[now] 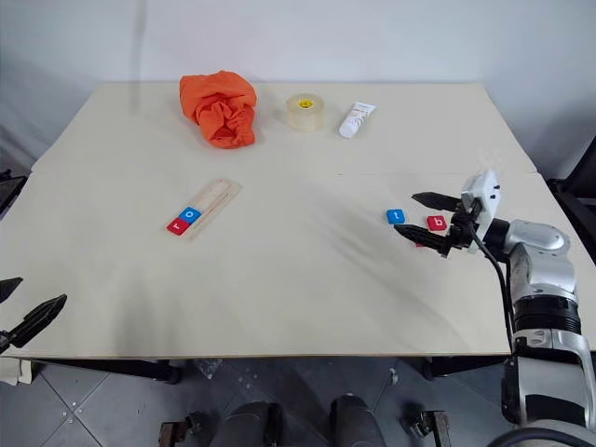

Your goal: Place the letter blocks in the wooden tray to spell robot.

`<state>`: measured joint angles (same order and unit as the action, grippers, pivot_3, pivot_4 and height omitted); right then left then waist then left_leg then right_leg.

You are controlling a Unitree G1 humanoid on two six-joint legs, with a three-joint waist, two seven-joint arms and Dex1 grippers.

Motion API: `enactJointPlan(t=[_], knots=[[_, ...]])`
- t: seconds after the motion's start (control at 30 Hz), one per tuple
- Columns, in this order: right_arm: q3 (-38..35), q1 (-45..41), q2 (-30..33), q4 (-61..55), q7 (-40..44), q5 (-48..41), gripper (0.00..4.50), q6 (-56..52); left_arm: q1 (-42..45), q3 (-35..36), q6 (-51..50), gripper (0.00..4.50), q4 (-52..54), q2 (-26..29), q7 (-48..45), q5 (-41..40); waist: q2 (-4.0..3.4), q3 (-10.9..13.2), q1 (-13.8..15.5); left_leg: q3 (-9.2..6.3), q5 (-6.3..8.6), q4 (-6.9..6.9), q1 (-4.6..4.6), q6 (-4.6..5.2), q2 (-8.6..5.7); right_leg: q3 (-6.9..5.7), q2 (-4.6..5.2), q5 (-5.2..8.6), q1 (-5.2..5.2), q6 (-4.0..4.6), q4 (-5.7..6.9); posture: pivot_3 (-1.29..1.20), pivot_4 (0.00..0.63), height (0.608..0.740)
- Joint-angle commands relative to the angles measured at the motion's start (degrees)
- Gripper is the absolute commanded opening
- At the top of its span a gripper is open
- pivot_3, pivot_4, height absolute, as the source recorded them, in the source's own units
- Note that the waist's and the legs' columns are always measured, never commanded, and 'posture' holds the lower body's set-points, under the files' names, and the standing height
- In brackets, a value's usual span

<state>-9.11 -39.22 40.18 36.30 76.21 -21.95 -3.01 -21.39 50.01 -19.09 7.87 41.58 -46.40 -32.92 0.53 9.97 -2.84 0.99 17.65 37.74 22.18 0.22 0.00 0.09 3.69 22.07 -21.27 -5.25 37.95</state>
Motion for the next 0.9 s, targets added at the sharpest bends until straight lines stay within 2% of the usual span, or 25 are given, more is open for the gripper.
enactJointPlan(t=[0.03,0.27,0.47,0.57,0.77,0.9], knots=[[-0.2,-0.6,0.2,-1.5,1.9,-0.5,4.50,1.1,2.1,-0.1,-4.2,4.48,3.4,2.8,2.5,-1.4,0.00,0.0,0.1,0.00,0.00,-0.01,0.00,0.00,0.00,0.00,0.00,0.00,0.00,0.00,-0.01,0.00,0.150,0.740],[1.0,0.9,-0.1,-6.7,2.9,-0.3,4.50,1.8,15.3,-11.7,-19.3,4.48,2.0,11.6,7.5,-1.0,-0.01,0.0,0.3,-0.03,-0.03,0.00,0.00,-0.04,-0.01,-0.02,0.00,-0.01,0.00,0.02,0.05,0.00,0.150,0.740],[0.7,2.4,-0.6,-9.2,1.4,-0.8,4.50,1.4,34.0,-25.3,-26.3,4.48,-5.6,14.9,13.7,4.9,0.00,0.0,0.6,-0.02,-0.06,0.01,0.05,-0.11,-0.03,-0.05,-0.02,-0.01,-0.11,0.01,0.14,0.00,0.150,0.740],[0.4,3.4,-0.6,-10.0,0.8,-0.8,4.50,1.3,42.7,-32.0,-30.0,4.48,-9.1,16.0,14.0,7.2,0.01,0.0,0.7,0.00,-0.07,0.04,0.08,-0.11,-0.03,-0.03,-0.04,-0.02,-0.16,0.00,0.37,0.00,0.150,0.740],[0.5,4.1,-0.4,-10.8,0.0,-0.8,4.50,0.9,56.8,-42.2,-34.4,4.48,-19.1,13.1,12.9,10.9,0.02,0.0,1.1,0.01,-0.07,0.18,0.15,-0.11,-0.05,0.00,-0.07,-0.02,-0.23,0.00,0.53,0.00,0.150,0.740],[0.7,3.9,-0.2,-10.7,-0.3,-0.5,4.50,0.8,66.2,-47.2,-35.5,4.48,-29.9,8.8,12.8,14.1,0.06,0.0,1.3,-0.01,-0.07,0.36,0.16,-0.12,-0.08,-0.01,-0.08,-0.01,-0.23,-0.01,0.60,0.00,0.150,0.740]])
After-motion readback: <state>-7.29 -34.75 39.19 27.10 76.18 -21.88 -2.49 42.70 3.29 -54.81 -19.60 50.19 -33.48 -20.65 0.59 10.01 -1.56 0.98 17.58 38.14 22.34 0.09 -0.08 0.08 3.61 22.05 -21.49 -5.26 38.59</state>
